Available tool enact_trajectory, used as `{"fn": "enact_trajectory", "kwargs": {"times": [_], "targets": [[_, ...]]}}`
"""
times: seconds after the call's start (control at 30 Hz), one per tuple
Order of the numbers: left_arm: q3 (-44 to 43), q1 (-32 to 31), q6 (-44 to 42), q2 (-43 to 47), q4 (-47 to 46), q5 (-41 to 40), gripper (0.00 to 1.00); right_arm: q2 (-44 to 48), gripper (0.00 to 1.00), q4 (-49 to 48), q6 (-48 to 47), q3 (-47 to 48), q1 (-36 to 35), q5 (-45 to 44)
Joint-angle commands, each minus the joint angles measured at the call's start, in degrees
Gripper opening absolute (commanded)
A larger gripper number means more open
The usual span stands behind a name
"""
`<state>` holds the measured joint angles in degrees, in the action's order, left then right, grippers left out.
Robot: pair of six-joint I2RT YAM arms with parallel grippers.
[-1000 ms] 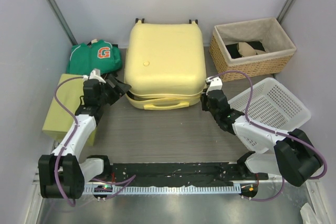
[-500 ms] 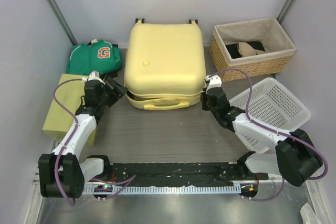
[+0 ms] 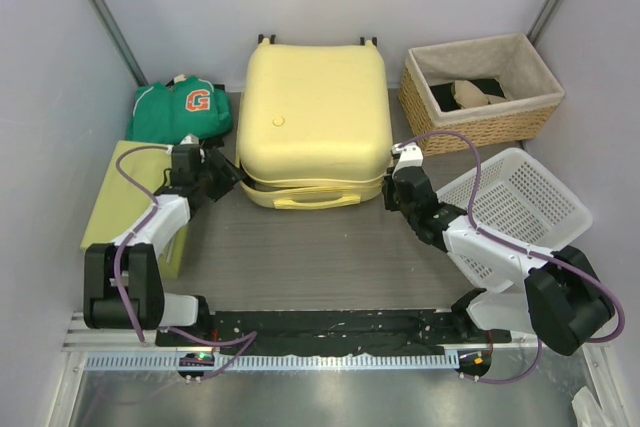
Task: Open, take out, and arrange the luggage
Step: Unzip the luggage at the center of the board.
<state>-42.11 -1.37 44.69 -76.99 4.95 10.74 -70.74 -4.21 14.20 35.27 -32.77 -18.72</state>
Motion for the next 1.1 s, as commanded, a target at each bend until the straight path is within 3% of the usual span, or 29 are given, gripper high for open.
{"fn": "enact_trajectory", "kwargs": {"times": [0.0,0.13,0.23,0.27,0.3,0.63,1.07], "targets": [[-2.8,-0.04,-0.57,-2.63,-2.23,0.95,0.51,0.69,0.01,3.06,0.39,0.95,0.61,-5.27],[-2.45,-0.04,-0.56,-3.78,-2.4,1.03,0.37,1.13,0.01,2.8,0.04,0.95,0.69,-7.29],[-2.8,-0.04,-0.74,-4.48,-2.49,0.77,0.14,1.66,0.01,2.54,-0.48,0.94,1.75,-8.7],[-2.98,-0.04,-1.0,-4.74,-1.97,0.68,0.02,2.09,0.01,2.45,-0.66,1.12,2.36,-8.7],[-3.15,-0.04,-1.27,-4.92,-1.7,0.42,0.0,2.18,0.01,2.36,-1.36,1.12,3.84,-8.7],[-3.68,1.1,-1.97,-5.45,-1.79,0.77,0.0,3.51,0.01,-1.76,-4.17,-0.37,17.21,-5.45],[-3.6,3.12,-3.38,-5.54,-0.38,-0.72,0.0,-6.16,0.01,-11.17,-9.62,4.46,21.6,-5.63]]}}
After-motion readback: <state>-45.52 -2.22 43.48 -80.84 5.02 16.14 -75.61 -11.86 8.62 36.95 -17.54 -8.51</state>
